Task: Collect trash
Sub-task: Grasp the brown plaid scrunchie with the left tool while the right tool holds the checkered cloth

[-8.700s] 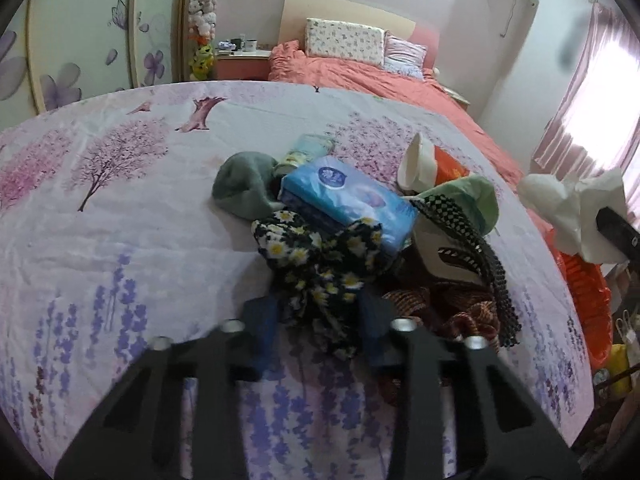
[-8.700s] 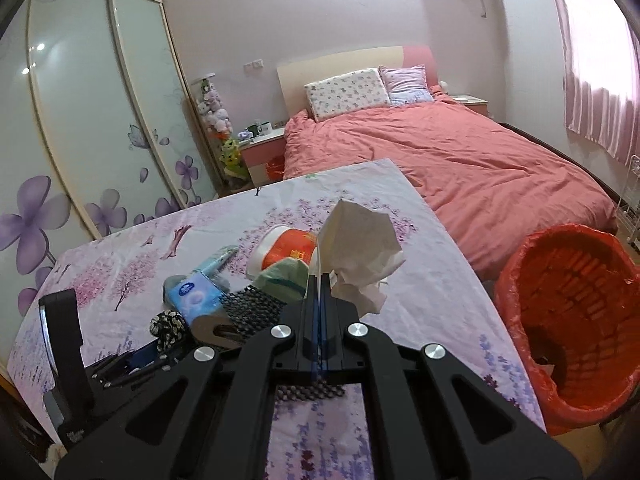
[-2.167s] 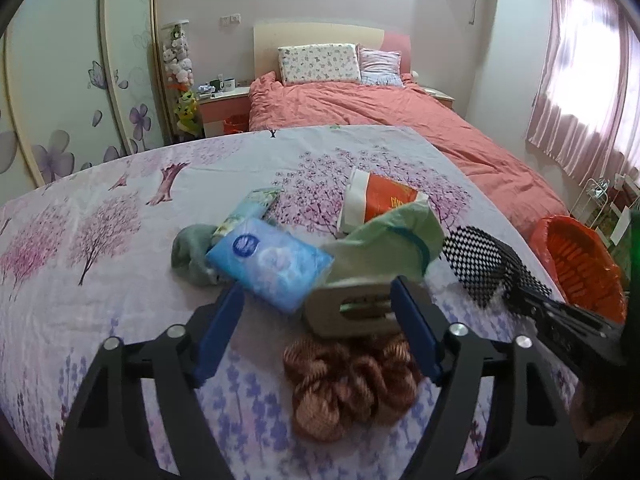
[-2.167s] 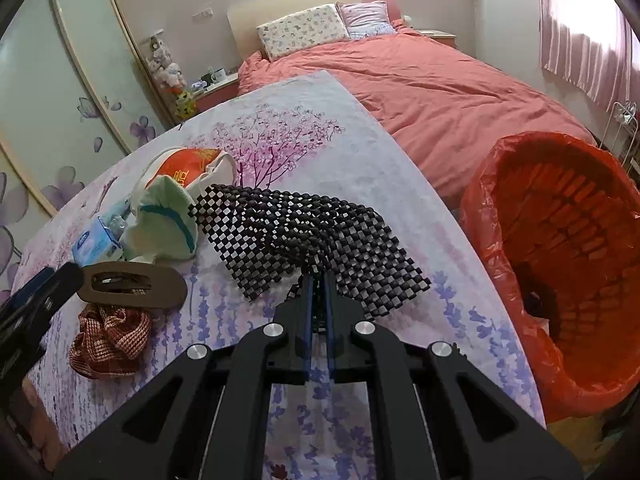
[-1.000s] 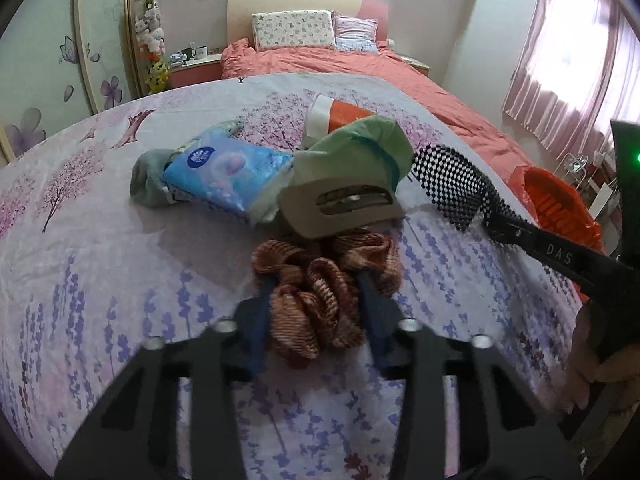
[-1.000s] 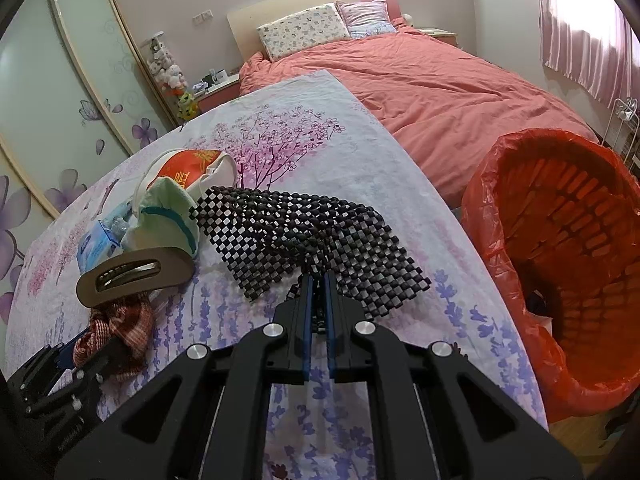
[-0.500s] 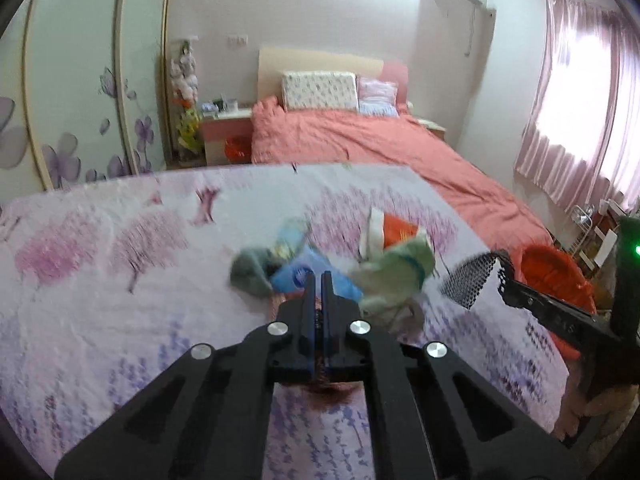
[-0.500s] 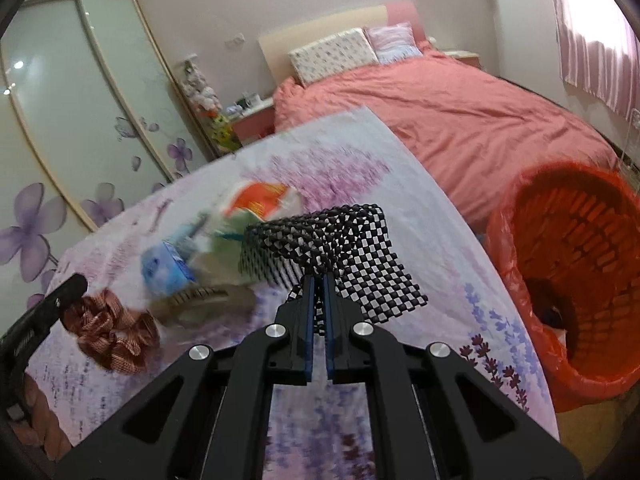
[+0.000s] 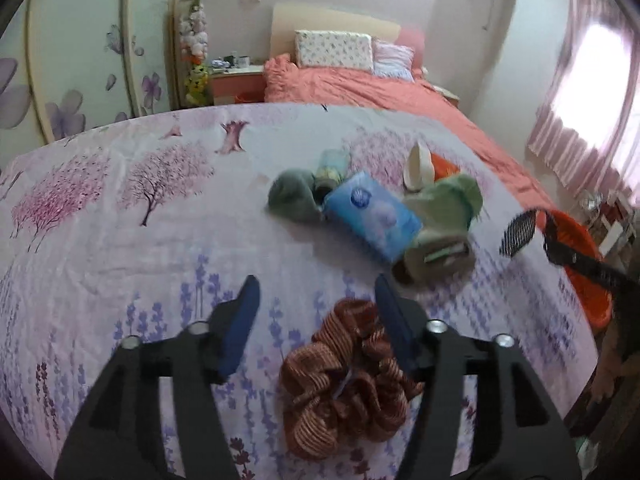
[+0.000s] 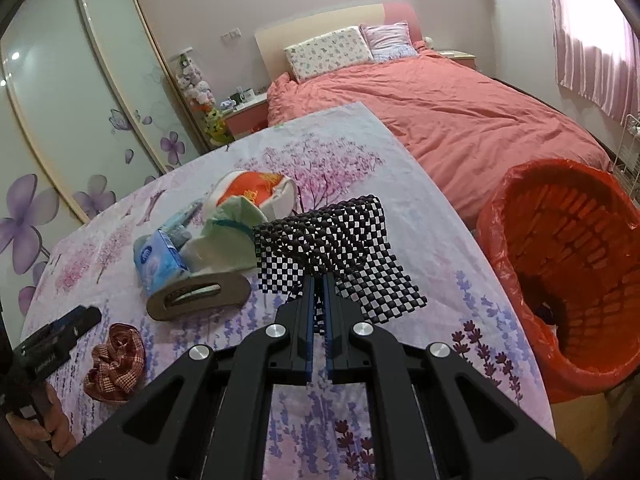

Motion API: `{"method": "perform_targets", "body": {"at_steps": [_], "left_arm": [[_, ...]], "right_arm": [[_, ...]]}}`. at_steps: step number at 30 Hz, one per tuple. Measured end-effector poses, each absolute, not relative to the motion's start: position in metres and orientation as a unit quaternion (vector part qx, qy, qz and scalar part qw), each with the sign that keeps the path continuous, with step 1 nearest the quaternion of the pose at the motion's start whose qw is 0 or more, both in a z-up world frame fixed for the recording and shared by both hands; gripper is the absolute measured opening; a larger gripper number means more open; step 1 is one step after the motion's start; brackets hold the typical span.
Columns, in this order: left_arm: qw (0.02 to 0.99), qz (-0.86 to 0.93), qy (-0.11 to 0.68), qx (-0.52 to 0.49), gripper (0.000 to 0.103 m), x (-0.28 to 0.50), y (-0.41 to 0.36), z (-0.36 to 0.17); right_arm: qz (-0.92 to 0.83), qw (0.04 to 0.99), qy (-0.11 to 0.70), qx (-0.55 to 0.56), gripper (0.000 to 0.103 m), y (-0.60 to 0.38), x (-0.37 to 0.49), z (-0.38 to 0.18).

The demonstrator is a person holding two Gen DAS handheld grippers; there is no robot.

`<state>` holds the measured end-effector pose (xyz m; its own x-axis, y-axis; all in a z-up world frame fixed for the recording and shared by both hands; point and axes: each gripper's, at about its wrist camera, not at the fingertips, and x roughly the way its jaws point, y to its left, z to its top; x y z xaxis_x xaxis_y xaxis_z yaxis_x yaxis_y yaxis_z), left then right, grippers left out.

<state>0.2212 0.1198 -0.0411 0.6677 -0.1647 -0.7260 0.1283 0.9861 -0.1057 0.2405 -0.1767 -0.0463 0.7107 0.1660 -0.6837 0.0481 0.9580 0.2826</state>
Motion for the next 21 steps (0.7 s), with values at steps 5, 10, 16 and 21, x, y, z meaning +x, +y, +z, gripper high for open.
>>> {"method": "perform_targets", "body": {"at_steps": [5, 10, 16, 21], "left_arm": [[0.897, -0.093, 0.432, 0.01, 0.061, 0.217, 0.111, -0.062], [0.889, -0.117, 0.442, -0.004, 0.025, 0.217, 0.109, -0.072], [0.905, -0.11, 0.41, 0.015, 0.014, 0.218, 0.098, -0.052], [0.924, -0.103, 0.367, -0.005, 0.013, 0.218, 0.102, -0.01]], "right_arm": [[0.03, 0.911, 0.387, 0.141, 0.004, -0.176, 0.24, -0.052], [0.031, 0.909, 0.39, 0.142, 0.004, -0.177, 0.241, -0.055], [0.041, 0.913, 0.374, 0.155, 0.004, -0.181, 0.235, -0.042], [0.053, 0.922, 0.347, 0.162, 0.004, -0.184, 0.227, -0.02]]}}
